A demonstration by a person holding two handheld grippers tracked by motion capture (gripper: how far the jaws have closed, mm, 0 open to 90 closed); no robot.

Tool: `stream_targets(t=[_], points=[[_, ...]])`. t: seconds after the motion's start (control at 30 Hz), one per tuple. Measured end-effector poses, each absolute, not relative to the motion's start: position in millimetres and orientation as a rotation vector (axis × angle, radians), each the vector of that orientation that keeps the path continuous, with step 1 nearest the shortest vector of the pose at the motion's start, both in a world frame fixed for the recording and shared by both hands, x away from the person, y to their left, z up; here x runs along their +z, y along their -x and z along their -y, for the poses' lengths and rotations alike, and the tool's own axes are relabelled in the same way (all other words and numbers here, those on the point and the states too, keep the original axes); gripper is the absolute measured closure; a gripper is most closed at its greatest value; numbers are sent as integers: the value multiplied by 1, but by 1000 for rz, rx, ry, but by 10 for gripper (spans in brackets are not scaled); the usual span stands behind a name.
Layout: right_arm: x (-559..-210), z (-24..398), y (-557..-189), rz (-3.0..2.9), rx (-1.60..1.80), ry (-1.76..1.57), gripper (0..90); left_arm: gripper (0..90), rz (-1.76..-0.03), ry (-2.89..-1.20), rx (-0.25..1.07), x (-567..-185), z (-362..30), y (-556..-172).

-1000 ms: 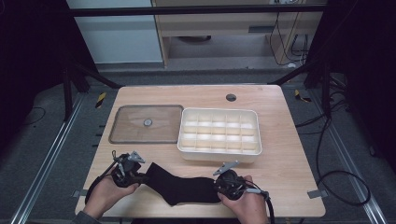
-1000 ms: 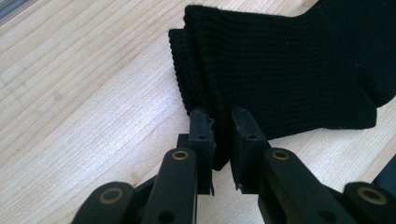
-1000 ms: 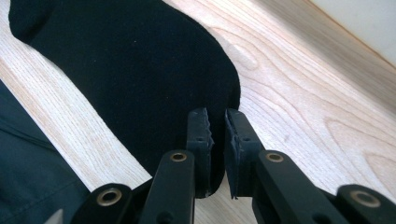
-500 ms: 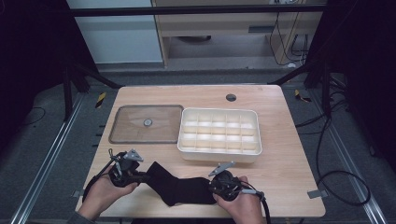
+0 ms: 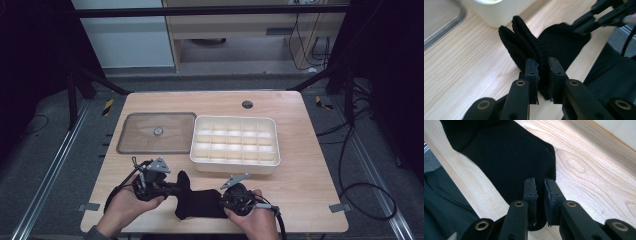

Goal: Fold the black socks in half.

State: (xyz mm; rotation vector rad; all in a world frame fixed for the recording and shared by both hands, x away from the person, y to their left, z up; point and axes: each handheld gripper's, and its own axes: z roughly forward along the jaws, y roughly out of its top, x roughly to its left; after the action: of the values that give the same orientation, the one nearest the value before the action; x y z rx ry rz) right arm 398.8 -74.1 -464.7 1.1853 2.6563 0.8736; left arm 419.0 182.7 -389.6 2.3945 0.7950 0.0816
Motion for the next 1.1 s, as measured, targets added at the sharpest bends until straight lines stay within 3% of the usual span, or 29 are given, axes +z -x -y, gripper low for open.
stream_targets(t=[0.43, 0.63, 0.67, 0.8, 0.9, 1.0, 1.1], points=[[-466, 80, -399, -2645, 899, -1201, 792, 800, -706, -2470, 88, -400, -139, -412], [-464, 86, -398, -2636, 898, -1216, 727, 800, -704, -2477, 73, -405, -135, -412], [-465, 88, -398, -2635, 893, -1224, 659, 799, -701, -2481, 75, -406, -135, -412], [-468, 92, -395, -2638, 880, -1238, 611, 799, -697, -2485, 72, -407, -133, -412], [-469, 94, -394, -2649, 874, -1242, 659, 799, -695, -2488, 74, -407, -132, -412], [-471, 96, -393, -2665, 882, -1247, 768, 800, -684, -2490, 70, -407, -127, -410], [-473, 96, -395, -2664, 887, -1247, 786, 799, -676, -2489, 68, -407, -124, -409]])
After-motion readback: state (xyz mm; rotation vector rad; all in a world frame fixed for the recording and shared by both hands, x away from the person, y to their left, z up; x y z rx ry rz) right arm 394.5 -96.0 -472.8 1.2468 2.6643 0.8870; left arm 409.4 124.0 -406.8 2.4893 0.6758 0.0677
